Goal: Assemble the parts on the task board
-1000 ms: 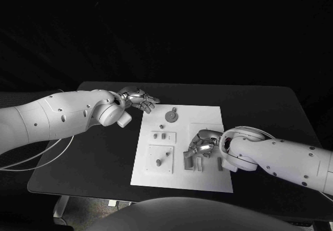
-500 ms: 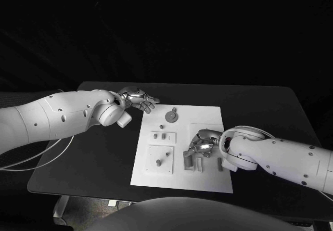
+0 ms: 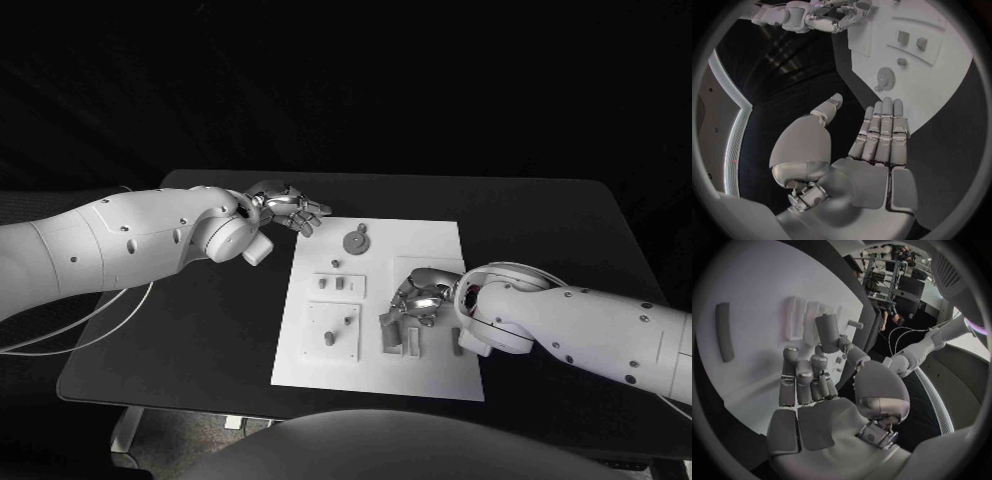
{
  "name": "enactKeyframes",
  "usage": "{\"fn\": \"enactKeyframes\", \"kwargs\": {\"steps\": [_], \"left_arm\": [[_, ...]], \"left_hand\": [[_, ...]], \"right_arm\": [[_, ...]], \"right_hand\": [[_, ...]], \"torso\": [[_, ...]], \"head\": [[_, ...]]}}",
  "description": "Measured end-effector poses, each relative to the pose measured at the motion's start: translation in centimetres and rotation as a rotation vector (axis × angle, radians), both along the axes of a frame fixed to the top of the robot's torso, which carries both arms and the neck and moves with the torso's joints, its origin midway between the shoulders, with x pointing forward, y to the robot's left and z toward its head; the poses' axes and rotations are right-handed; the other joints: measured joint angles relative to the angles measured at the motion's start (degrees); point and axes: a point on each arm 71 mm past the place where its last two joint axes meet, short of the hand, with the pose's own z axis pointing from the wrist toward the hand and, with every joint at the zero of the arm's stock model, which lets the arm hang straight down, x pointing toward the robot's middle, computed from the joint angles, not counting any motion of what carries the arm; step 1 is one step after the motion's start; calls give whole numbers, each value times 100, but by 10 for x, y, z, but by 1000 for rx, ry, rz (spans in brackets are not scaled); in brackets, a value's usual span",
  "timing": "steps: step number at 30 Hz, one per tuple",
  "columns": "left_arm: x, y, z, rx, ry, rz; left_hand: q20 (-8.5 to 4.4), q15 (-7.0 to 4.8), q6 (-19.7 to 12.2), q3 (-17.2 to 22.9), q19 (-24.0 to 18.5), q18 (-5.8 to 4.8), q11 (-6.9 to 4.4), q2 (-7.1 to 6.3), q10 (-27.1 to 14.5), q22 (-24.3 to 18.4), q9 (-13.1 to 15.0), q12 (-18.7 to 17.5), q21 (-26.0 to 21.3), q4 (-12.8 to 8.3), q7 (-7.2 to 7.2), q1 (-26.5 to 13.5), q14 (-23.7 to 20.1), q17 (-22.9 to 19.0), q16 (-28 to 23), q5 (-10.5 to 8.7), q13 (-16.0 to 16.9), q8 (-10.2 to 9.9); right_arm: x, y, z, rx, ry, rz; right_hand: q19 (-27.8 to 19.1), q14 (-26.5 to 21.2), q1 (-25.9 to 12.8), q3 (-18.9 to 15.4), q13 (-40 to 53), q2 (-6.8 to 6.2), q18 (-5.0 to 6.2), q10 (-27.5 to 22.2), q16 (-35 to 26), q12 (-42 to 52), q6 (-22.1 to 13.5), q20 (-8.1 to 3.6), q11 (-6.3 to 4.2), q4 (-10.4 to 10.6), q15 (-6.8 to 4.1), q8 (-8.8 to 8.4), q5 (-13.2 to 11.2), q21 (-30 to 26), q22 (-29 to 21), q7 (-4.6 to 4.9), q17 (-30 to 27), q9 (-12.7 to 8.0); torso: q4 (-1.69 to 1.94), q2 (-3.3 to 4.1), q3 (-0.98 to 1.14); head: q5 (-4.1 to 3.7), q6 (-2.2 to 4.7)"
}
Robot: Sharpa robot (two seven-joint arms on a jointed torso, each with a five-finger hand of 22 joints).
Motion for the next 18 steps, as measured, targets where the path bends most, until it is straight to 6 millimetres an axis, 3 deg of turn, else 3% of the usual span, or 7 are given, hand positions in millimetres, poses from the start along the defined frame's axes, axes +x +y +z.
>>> {"fn": "enactKeyframes", "kwargs": {"steps": [18], "left_arm": [[-1, 1, -1, 12, 15, -2]], "left_hand": [[0, 0, -48, 6, 0, -3, 41, -23, -41, 1, -6, 0, 0, 38, 12, 23, 0, 21, 0, 0, -19, 0]], "right_arm": [[0, -16, 0, 64, 85, -104]], "right_hand": [[-21, -2, 73, 255, -29, -72, -5, 10, 20, 0, 4, -21, -31, -60, -17, 2, 0, 0, 0, -4, -19, 1]], "torso": [[-3, -1, 1]], "head": [[-2, 0]]}}
